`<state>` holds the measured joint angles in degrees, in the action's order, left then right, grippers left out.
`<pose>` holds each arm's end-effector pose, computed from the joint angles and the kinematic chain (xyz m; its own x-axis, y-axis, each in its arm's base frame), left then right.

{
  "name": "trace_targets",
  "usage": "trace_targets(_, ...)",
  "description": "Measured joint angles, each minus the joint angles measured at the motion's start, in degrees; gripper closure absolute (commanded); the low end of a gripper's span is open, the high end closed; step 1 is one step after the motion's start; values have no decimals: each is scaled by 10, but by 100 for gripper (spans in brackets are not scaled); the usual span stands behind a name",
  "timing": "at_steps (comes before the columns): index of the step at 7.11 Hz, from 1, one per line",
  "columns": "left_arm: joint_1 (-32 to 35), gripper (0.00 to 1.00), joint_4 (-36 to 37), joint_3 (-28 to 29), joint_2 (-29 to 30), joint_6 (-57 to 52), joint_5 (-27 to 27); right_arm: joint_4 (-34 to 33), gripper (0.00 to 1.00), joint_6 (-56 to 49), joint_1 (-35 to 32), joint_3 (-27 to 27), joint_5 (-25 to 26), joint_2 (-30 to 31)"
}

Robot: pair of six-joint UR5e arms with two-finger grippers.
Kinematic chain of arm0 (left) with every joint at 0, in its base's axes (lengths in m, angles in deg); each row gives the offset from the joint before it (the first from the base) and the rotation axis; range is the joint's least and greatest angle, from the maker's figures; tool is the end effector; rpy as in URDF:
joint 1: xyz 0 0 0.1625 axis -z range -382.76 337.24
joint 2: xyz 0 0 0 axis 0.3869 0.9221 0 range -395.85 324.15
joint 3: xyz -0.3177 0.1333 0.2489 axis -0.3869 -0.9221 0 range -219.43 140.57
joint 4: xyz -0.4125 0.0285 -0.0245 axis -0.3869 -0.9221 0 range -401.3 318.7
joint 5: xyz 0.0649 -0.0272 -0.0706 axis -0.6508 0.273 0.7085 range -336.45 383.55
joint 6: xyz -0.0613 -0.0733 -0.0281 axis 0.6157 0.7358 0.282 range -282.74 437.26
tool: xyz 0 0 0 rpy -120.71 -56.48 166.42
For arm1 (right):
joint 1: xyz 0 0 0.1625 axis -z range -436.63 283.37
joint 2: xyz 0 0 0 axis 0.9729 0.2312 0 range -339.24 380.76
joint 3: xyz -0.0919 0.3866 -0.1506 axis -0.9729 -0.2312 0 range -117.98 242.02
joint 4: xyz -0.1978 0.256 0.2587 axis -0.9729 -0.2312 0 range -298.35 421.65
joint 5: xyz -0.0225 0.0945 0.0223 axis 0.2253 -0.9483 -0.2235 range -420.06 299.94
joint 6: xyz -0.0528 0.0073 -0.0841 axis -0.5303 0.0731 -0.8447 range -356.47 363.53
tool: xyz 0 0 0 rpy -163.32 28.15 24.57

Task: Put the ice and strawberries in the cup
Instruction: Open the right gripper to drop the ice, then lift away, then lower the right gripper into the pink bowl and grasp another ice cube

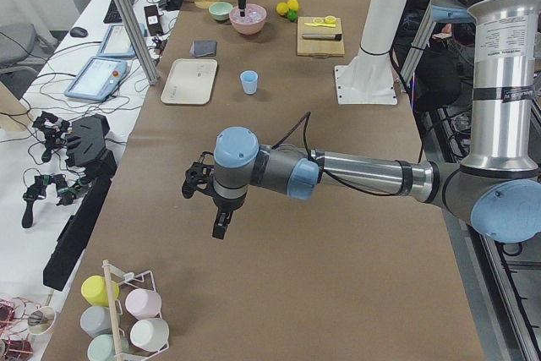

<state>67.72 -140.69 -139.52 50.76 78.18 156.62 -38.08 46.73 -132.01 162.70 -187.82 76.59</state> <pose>-0.0693 -0.4797 0.5834 0.7319 0.1677 -0.6605 0.0197 0.9637 0.2664 -0.3061 -0.5707 0.2446 0.6465 -0.0780 0.7589 0.0304 0.9966 0.0765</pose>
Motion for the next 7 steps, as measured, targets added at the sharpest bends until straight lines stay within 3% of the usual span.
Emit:
trace_targets(3, 0, 2, 1, 1, 7, 0, 0, 1, 1, -150, -52, -14, -3, 66)
trace_targets(7, 0, 2, 1, 2, 11, 0, 0, 113, 1, -173, -51, -104, 4, 106)
